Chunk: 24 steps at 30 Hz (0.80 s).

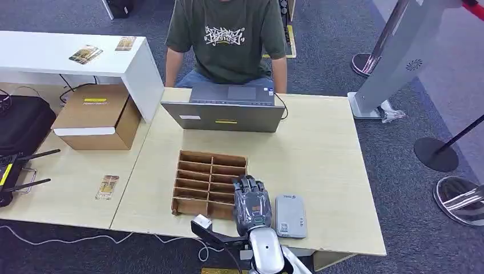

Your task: Pass the card to the sensor for recognition and then transmit it.

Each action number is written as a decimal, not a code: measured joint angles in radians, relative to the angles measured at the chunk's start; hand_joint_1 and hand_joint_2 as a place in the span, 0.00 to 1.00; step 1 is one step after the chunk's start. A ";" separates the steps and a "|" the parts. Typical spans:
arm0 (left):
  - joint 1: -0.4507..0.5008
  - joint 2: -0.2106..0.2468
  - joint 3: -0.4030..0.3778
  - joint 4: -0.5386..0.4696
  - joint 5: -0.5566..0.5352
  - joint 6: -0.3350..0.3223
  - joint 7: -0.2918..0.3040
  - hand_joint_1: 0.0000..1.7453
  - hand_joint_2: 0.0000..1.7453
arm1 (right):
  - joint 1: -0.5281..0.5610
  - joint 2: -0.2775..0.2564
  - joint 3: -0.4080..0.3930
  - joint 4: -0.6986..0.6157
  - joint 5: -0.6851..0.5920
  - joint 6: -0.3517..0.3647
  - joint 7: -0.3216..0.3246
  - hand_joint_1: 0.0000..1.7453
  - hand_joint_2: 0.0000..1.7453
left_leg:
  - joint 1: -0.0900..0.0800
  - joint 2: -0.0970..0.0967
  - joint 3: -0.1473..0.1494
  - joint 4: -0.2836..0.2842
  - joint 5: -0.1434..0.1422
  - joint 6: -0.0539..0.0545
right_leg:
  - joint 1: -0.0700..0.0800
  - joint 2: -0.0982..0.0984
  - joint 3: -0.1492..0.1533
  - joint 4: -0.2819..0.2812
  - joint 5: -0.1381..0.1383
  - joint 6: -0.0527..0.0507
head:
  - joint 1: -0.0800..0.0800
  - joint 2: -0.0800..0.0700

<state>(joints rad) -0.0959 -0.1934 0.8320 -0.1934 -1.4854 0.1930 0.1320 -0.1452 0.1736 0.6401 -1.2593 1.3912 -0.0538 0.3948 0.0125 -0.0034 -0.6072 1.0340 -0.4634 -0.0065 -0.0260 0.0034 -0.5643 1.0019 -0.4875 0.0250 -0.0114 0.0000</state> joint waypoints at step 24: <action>-0.006 0.000 0.000 0.000 0.000 -0.005 0.003 0.00 0.00 | 0.000 0.000 0.000 -0.005 -0.005 -0.003 -0.008 0.77 1.00 | 0.000 0.000 0.001 0.000 0.000 0.000 | 0.000 0.000 0.001 0.000 0.000 0.000 | 0.000 0.000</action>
<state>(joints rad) -0.1020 -0.1930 0.8320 -0.1934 -1.4851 0.1885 0.1350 -0.1447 0.1740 0.6401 -1.2646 1.3867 -0.0568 0.3864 0.0125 -0.0034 -0.6066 1.0340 -0.4634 -0.0065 -0.0260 0.0034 -0.5634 1.0019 -0.4875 0.0250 -0.0114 0.0000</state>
